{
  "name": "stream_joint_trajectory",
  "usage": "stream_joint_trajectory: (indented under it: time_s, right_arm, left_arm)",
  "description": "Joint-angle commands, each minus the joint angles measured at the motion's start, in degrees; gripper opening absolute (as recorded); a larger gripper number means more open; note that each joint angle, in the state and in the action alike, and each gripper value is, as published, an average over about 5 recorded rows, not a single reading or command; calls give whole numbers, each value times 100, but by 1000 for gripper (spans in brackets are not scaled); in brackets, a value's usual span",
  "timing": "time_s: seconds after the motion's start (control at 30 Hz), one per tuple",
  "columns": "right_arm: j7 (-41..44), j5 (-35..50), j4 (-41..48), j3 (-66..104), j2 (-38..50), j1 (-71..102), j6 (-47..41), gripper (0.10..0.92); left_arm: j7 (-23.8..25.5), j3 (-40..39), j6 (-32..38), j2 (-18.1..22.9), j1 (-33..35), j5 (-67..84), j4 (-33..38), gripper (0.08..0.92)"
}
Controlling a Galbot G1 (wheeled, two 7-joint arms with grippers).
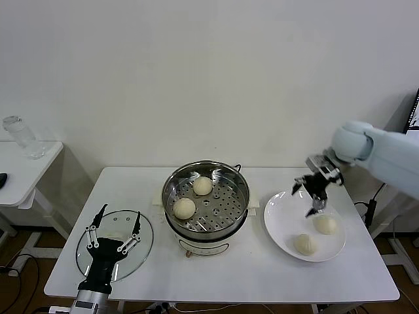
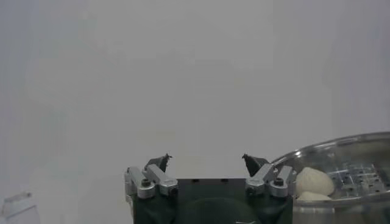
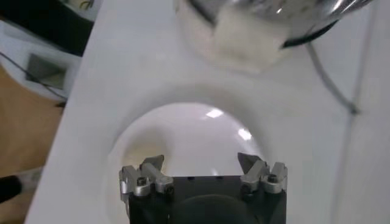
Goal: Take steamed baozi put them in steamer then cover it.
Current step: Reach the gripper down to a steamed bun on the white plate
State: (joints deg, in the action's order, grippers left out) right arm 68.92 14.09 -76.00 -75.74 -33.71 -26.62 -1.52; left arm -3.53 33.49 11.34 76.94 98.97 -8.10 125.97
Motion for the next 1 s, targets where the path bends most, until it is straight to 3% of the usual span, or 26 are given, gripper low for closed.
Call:
stream_joint_trajectory:
  time_s: [0.03, 1.0]
  right_arm:
    - [45, -335, 103, 410, 494, 1050, 287, 823]
    - [-492, -477, 478, 873, 30, 1798, 151, 823]
  left_arm:
    - [1, -19, 28, 0, 66, -26, -1, 823]
    - [-35, -114, 61, 46, 114, -62, -129, 823]
